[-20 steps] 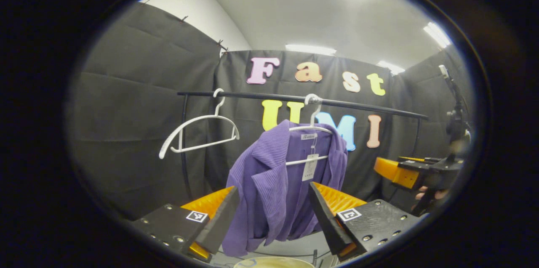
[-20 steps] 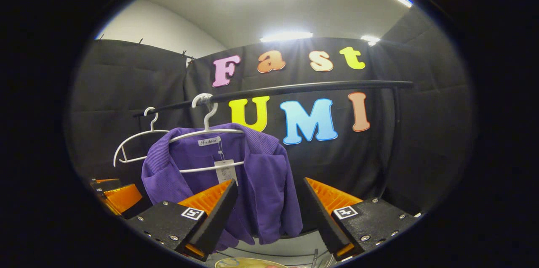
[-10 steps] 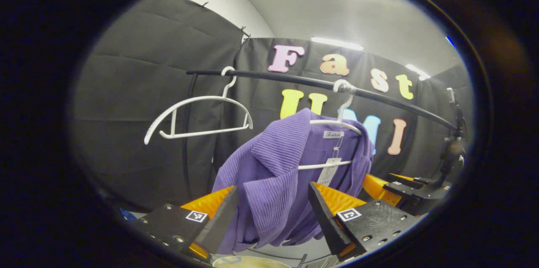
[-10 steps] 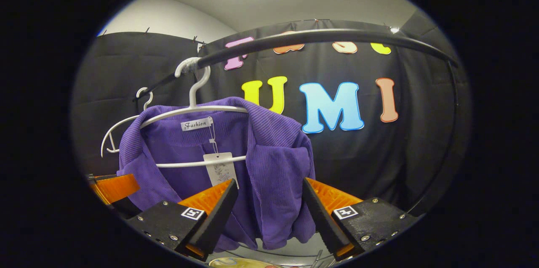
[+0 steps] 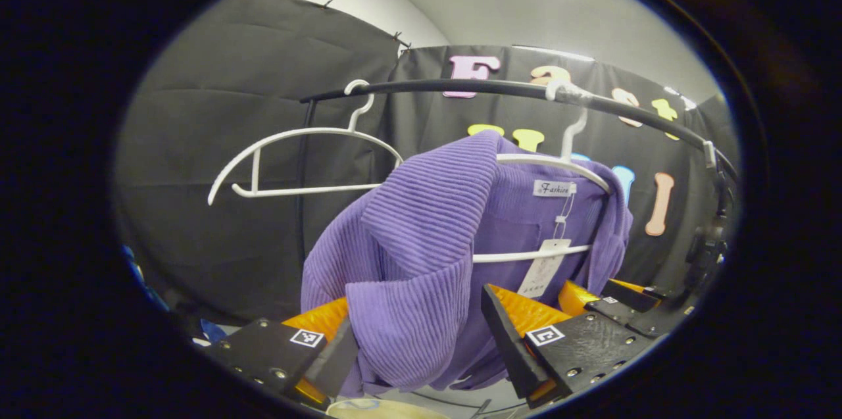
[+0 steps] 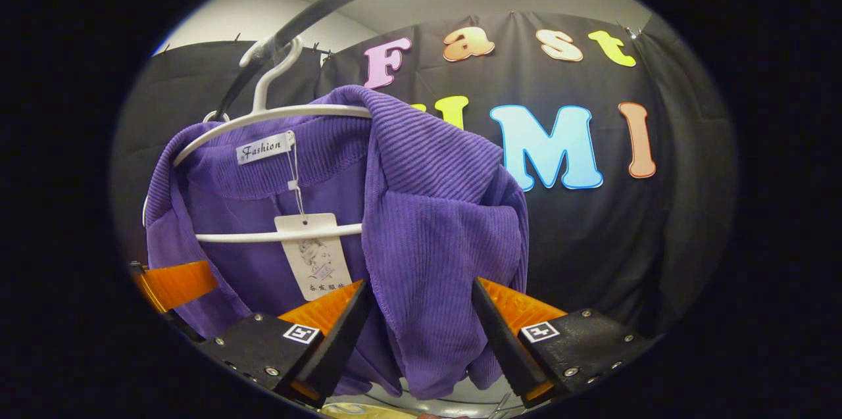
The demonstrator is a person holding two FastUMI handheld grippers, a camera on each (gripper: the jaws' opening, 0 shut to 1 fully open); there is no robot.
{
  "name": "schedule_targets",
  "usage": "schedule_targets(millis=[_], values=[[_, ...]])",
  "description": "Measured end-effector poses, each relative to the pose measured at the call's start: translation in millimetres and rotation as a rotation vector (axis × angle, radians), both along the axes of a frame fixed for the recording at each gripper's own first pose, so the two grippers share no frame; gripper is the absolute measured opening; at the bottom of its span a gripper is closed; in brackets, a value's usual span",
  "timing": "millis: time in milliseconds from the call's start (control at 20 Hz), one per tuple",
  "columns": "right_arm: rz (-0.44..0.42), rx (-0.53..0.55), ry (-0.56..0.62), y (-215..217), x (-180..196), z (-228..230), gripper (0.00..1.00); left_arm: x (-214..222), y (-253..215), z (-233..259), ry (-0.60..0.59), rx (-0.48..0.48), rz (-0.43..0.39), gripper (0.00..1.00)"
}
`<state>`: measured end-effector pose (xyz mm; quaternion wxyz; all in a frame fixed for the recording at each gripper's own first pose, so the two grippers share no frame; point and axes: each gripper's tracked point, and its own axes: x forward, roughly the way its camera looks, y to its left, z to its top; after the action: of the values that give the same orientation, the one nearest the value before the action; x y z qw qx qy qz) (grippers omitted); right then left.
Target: Grasp the clothes on the hanger with both hands and then place them into the laundry hamper below.
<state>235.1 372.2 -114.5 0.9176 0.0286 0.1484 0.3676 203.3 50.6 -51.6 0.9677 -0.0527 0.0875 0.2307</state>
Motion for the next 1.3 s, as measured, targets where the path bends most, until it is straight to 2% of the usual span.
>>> schedule_targets(millis=[150,200,250,300,350,450,500,550,600,650,700,800,850,900,950,1000,1050,1100,1150,1200,1300], values=[[0.016,0.018,0.000,7,8,-3,0.95,6,4,-1,0.000,0.028,0.057,1.00],[0.023,0.022,-0.004,8,9,-2,0.95,7,6,-1,0.001,0.041,0.077,0.90],[0.030,0.026,-0.009,9,9,-2,0.95,7,9,0,0.000,0.056,0.096,0.95],[0.040,0.030,-0.011,10,9,-2,0.94,7,13,4,-0.016,0.076,0.110,0.95],[0.046,0.028,-0.014,10,9,-3,0.93,6,14,10,-0.039,0.094,0.110,0.84],[0.058,0.028,-0.015,8,9,-5,0.80,0,16,16,-0.057,0.110,0.110,0.67],[0.065,0.035,-0.009,8,10,-5,0.64,0,9,17,-0.067,0.100,0.092,0.62],[0.072,0.043,-0.004,9,14,-6,0.57,0,12,20,-0.076,0.105,0.103,0.49],[0.084,0.055,0.000,11,17,-5,0.42,1,15,22,-0.090,0.092,0.100,0.36],[0.087,0.064,0.004,12,23,-6,0.34,4,6,19,-0.097,0.069,0.061,0.23],[0.076,0.065,0.004,8,27,-5,0.19,8,3,17,-0.099,0.058,0.031,0.15],[0.097,0.079,0.015,5,24,-1,0.04,4,12,16,-0.100,0.058,0.018,0.09],[0.109,0.085,0.023,4,18,-1,0.02,-10,11,20,-0.114,0.040,0.034,0.06],[0.114,0.081,0.030,3,18,-1,0.00,-2,5,18,-0.131,0.012,-0.002,0.03],[0.107,0.076,0.028,3,24,-1,0.00,0,2,18,-0.132,-0.008,-0.026,0.10],[0.094,0.073,0.021,-1,28,2,0.00,3,4,17,-0.133,-0.011,-0.048,0.10],[0.075,0.070,0.013,-6,29,3,0.00,8,4,16,-0.141,-0.015,-0.075,0.00],[0.056,0.068,0.008,-12,31,5,0.00,0,-6,21,-0.146,-0.025,-0.111,0.07],[0.034,0.068,0.004,-17,31,8,0.00,-4,-9,24,-0.151,-0.028,-0.134,0.01],[0.017,0.069,0.002,-21,33,10,0.00,-4,-9,27,-0.158,-0.026,-0.156,0.07],[-0.013,0.062,-0.007,-26,38,12,0.00,-8,-12,35,-0.181,-0.033,-0.179,0.07]])
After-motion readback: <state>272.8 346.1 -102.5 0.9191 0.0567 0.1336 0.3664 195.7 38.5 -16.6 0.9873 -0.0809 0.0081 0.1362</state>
